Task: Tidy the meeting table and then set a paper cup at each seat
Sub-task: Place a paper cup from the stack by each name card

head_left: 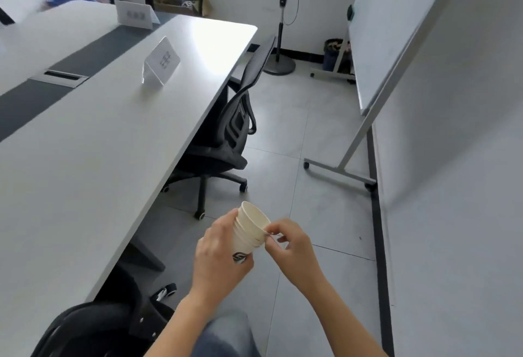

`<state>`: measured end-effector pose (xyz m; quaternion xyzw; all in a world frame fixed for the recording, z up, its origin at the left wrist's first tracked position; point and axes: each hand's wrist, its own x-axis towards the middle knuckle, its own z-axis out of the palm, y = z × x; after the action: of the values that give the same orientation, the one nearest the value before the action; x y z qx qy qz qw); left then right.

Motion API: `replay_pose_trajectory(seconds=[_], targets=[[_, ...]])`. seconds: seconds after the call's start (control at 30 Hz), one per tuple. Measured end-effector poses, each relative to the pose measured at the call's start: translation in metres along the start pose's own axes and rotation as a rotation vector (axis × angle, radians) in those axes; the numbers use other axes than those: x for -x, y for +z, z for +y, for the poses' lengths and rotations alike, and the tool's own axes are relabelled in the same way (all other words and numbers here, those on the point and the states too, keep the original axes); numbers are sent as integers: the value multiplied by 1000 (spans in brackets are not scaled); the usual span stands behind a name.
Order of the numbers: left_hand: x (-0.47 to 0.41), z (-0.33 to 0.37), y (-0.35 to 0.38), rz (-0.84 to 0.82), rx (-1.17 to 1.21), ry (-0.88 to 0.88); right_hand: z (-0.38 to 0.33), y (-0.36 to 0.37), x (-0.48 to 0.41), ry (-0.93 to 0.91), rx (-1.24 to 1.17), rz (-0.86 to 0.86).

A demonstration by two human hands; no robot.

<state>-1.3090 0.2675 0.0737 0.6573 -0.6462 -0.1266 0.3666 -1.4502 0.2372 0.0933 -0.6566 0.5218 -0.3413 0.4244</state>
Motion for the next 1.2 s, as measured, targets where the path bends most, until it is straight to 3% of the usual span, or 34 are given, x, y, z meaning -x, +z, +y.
replay_pose_trajectory(seconds=[0.27,0.43,0.8,1.2], targets=[[-97,-12,36,-99,110,39,6,-21,-95,241,-282,2],[-189,-24,44,-84,169,71,-8,-23,-176,205,-446,-36],[-296,-22,102,-187,254,107,17,-57,-271,251,-528,140],[-427,42,211,-118,228,35,68,-183,-418,175,-568,69]])
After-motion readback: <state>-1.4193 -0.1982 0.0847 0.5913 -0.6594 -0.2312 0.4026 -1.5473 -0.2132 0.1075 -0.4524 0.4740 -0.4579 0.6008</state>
